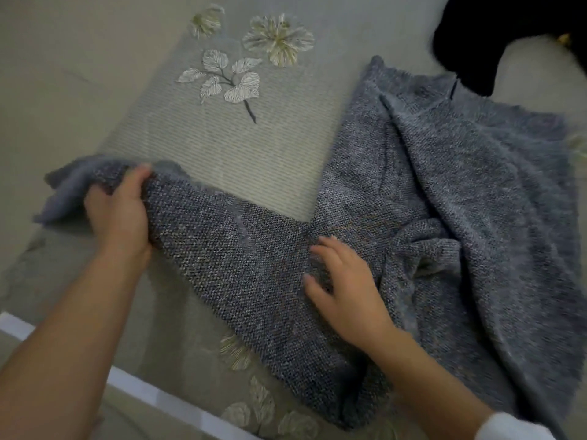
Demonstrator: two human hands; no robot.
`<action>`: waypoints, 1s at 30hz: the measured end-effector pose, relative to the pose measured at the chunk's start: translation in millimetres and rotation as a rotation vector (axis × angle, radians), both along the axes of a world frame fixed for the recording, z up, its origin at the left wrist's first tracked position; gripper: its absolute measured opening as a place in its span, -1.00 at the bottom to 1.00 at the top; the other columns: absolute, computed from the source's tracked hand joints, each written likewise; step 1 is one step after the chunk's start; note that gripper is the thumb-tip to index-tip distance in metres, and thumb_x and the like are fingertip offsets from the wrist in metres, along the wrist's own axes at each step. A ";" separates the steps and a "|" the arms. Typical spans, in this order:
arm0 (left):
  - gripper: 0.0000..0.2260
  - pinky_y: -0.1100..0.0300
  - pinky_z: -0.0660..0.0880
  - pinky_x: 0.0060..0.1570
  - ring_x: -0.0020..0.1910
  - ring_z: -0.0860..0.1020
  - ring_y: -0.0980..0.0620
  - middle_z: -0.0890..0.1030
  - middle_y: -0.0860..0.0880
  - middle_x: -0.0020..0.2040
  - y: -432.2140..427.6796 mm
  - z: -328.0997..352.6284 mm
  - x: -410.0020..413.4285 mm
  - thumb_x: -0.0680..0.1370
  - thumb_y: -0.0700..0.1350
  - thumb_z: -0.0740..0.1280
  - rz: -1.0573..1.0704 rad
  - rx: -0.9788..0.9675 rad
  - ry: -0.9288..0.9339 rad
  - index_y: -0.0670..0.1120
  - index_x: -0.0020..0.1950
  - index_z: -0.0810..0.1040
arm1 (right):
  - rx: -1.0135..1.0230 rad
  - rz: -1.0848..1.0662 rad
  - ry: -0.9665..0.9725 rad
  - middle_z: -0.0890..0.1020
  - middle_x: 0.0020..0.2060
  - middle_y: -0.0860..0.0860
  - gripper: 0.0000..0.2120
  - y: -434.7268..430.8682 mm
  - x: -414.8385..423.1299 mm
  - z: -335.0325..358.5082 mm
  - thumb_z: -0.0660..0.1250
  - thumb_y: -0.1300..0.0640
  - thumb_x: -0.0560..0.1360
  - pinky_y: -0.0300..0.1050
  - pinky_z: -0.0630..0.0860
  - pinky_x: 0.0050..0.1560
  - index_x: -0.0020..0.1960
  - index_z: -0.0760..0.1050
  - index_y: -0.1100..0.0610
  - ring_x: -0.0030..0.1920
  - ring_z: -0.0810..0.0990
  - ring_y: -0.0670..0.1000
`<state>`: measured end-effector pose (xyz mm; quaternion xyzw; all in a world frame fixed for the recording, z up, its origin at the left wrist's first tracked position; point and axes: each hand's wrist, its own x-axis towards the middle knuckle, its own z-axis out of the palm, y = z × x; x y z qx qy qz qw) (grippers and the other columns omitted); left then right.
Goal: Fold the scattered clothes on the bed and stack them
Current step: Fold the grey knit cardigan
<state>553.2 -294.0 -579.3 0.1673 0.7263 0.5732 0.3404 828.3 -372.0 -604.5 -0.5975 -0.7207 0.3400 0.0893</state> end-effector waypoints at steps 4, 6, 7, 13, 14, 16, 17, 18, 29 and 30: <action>-0.86 0.23 0.46 -0.10 -0.22 0.48 0.21 0.53 0.16 -0.24 26.8 47.1 100.6 0.40 -0.01 0.37 -0.397 0.119 0.436 -0.03 -0.13 0.49 | 0.075 -0.462 0.254 0.55 0.02 -0.19 -0.81 7.9 51.2 28.4 0.28 0.08 0.57 -0.27 0.43 0.00 0.18 0.48 0.00 -0.01 0.48 -0.31; -0.87 0.31 0.35 -0.19 -0.26 0.43 0.15 0.55 0.07 -0.25 32.4 63.5 167.7 0.42 -0.05 0.34 -0.724 0.290 0.604 -0.05 -0.11 0.45 | 0.101 -0.716 0.380 0.60 -0.13 -0.09 -0.92 17.6 79.8 35.0 0.28 0.16 0.57 -0.25 0.48 -0.07 0.03 0.52 0.03 -0.11 0.56 -0.17; -0.85 0.26 0.35 -0.13 -0.17 0.47 0.06 0.60 -0.05 -0.16 31.1 64.1 201.7 0.44 -0.02 0.31 -0.922 0.337 0.709 -0.05 -0.06 0.48 | 0.104 -0.869 0.499 0.61 -0.17 -0.04 -0.89 23.4 94.0 36.6 0.26 0.21 0.57 -0.22 0.52 -0.10 -0.04 0.53 0.04 -0.14 0.59 -0.10; -0.36 -0.15 -0.32 0.45 0.47 -0.44 -0.05 -0.36 -0.02 0.54 -28.7 -8.2 288.4 0.57 0.27 0.08 -1.799 -0.145 0.980 0.16 0.56 -0.14 | -0.078 -1.510 0.776 0.52 -0.21 0.07 -0.91 33.4 184.2 24.2 0.19 0.23 0.54 -0.30 0.48 -0.36 -0.08 0.47 0.18 -0.25 0.56 -0.06; -0.37 -0.13 -0.34 0.45 0.45 -0.47 -0.03 -0.41 0.01 0.51 -41.6 -23.3 280.7 0.58 0.27 0.04 -1.791 -0.159 0.985 0.20 0.53 -0.25 | -0.112 -1.526 0.759 0.53 -0.18 0.07 -0.92 31.0 194.5 20.0 0.21 0.23 0.53 -0.28 0.50 -0.32 -0.05 0.46 0.21 -0.17 0.56 -0.02; -0.39 -0.08 -0.37 0.45 0.44 -0.50 0.02 -0.46 0.06 0.49 -61.3 -42.3 259.0 0.58 0.29 -0.03 -1.693 -0.116 1.008 0.29 0.47 -0.36 | -0.113 -1.454 0.719 0.54 -0.10 0.07 -0.77 28.9 204.1 14.2 0.29 0.18 0.50 -0.21 0.52 -0.18 0.13 0.44 0.25 -0.04 0.57 0.04; -0.40 -0.06 -0.37 0.44 0.43 -0.50 0.04 -0.46 0.08 0.49 -68.4 -48.5 250.9 0.57 0.31 -0.05 -1.655 -0.103 1.021 0.31 0.46 -0.37 | -0.108 -1.391 0.669 0.54 -0.03 0.06 -0.65 30.4 207.0 12.9 0.35 0.13 0.48 -0.14 0.51 -0.10 0.21 0.41 0.22 0.01 0.56 0.04; -0.41 -0.05 -0.36 0.44 0.44 -0.49 0.06 -0.46 0.08 0.49 -73.6 -52.7 243.8 0.56 0.33 -0.07 -1.631 -0.107 1.035 0.33 0.46 -0.36 | -0.112 -1.330 0.592 0.53 0.02 0.04 -0.54 34.7 208.0 12.1 0.41 0.05 0.46 -0.08 0.50 -0.04 0.27 0.38 0.18 0.03 0.55 0.03; -0.42 0.10 -0.34 0.44 0.51 -0.34 0.08 -0.30 0.11 0.55 -88.2 -43.6 257.4 0.55 0.33 -0.09 -1.445 -0.059 0.884 0.27 0.52 -0.23 | 0.243 -1.261 0.539 0.57 -0.24 0.00 -0.76 123.5 239.1 25.7 0.37 0.35 0.36 -0.20 0.56 -0.09 -0.07 0.47 0.08 -0.23 0.56 -0.12; -0.42 0.10 -0.34 0.44 0.51 -0.33 0.08 -0.29 0.11 0.55 -90.9 -42.6 257.8 0.55 0.32 -0.08 -1.449 -0.058 0.886 0.26 0.52 -0.20 | 0.288 -1.191 0.445 0.53 -0.26 -0.03 -0.76 123.0 248.2 26.2 0.37 0.31 0.37 -0.22 0.53 -0.11 -0.03 0.48 0.05 -0.26 0.52 -0.14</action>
